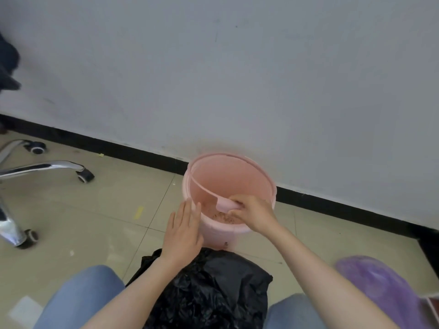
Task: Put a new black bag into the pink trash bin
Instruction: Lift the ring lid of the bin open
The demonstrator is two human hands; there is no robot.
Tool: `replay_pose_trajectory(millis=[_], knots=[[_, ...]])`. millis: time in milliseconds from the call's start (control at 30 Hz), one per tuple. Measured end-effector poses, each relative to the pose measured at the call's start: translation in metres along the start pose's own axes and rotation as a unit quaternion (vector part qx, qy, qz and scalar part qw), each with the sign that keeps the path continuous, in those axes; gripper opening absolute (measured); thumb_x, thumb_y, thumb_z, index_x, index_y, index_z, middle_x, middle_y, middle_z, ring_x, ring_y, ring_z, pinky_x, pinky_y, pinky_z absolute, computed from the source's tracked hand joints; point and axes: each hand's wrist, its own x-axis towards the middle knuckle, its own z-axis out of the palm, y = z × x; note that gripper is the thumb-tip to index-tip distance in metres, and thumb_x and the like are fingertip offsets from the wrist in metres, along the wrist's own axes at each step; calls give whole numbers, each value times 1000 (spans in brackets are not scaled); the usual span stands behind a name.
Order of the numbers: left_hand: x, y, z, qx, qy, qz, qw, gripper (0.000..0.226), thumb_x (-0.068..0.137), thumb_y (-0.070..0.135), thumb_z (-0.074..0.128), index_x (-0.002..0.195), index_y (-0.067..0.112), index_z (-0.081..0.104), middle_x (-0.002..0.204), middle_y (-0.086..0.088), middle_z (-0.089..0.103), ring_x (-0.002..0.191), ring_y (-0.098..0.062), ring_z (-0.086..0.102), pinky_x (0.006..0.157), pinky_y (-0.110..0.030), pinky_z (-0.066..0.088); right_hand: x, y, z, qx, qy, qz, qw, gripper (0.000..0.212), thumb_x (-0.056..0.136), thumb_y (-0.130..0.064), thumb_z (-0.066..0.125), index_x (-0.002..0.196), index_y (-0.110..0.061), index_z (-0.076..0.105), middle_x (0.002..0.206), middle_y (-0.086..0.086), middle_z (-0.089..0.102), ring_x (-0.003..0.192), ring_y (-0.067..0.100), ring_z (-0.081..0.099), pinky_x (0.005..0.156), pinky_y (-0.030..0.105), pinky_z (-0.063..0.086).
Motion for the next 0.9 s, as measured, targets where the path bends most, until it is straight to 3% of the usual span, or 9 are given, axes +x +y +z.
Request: replay_pose_trajectory(millis=[67, 133, 267, 367, 467, 567, 700, 800, 900], knots=[[10, 0, -2, 34, -68, 40, 996, 72, 90, 26, 43, 146, 18, -2, 155, -17, -7, 143, -30, -8, 116, -47, 6, 2, -6, -14, 10, -8, 2, 1000, 33, 82, -27, 63, 115, -29, 60, 118, -6, 66, 113, 21, 55, 103, 51, 34], [15, -3, 2, 39, -118, 28, 992, 71, 92, 26, 40, 145, 21, -6, 155, -14, -16, 142, -27, -17, 117, -43, 1, 5, -10, -28, 24, -2, -2, 1000, 40, 82, -26, 64, 121, -29, 56, 127, -6, 61, 117, 17, 53, 106, 49, 34], [21, -5, 4, 28, -135, 35, 990, 73, 90, 23, 42, 146, 20, -6, 154, -14, -18, 142, -26, -18, 117, -41, 1, 20, -21, -65, 56, 73, -16, 996, 39, 80, -28, 67, 117, -30, 58, 110, 1, 65, 92, 14, 56, 98, 35, 38], [22, -6, -2, 32, -155, 35, 987, 75, 89, 22, 42, 145, 20, -6, 154, -14, -19, 141, -26, -19, 117, -40, 1, 34, -29, -91, 79, 95, -25, 992, 36, 82, -28, 65, 117, -30, 57, 94, -5, 61, 89, 13, 53, 103, 44, 36], [24, -6, -6, 26, -173, 40, 984, 75, 89, 23, 43, 145, 19, -6, 154, -15, -19, 141, -26, -20, 117, -40, 1, 50, -32, -113, 84, 113, -48, 989, 30, 86, -26, 61, 116, -25, 59, 96, -1, 63, 96, 20, 57, 104, 47, 37], [26, -7, -9, 22, -182, 45, 982, 76, 88, 24, 43, 145, 19, -6, 154, -15, -19, 141, -26, -21, 117, -40, 1, 70, -35, -125, 25, 193, -67, 979, 25, 87, -24, 58, 110, -16, 64, 110, 11, 65, 107, 28, 57, 99, 47, 41], [24, -7, -9, 3, -180, 49, 982, 78, 86, 22, 44, 145, 18, -7, 153, -14, -21, 140, -24, -22, 117, -37, 2, 94, -43, -128, -65, 383, -53, 920, 23, 89, -23, 53, 99, -5, 62, 104, 23, 56, 102, 36, 49, 83, 41, 39], [23, -8, -7, -3, -181, 46, 982, 78, 86, 21, 43, 145, 20, -8, 153, -12, -23, 140, -22, -24, 117, -36, 4, 118, -53, -130, -136, 388, -24, 911, 25, 92, -8, 38, 110, -1, 54, 113, 23, 56, 104, 38, 49, 86, 43, 35], [25, -9, -6, -8, -182, 42, 982, 79, 85, 20, 43, 145, 21, -8, 153, -11, -24, 140, -22, -24, 116, -36, 3, 142, -58, -134, -183, 345, 24, 920, 43, 90, -1, 33, 133, -7, 35, 131, 20, 47, 119, 40, 41, 95, 49, 34]])
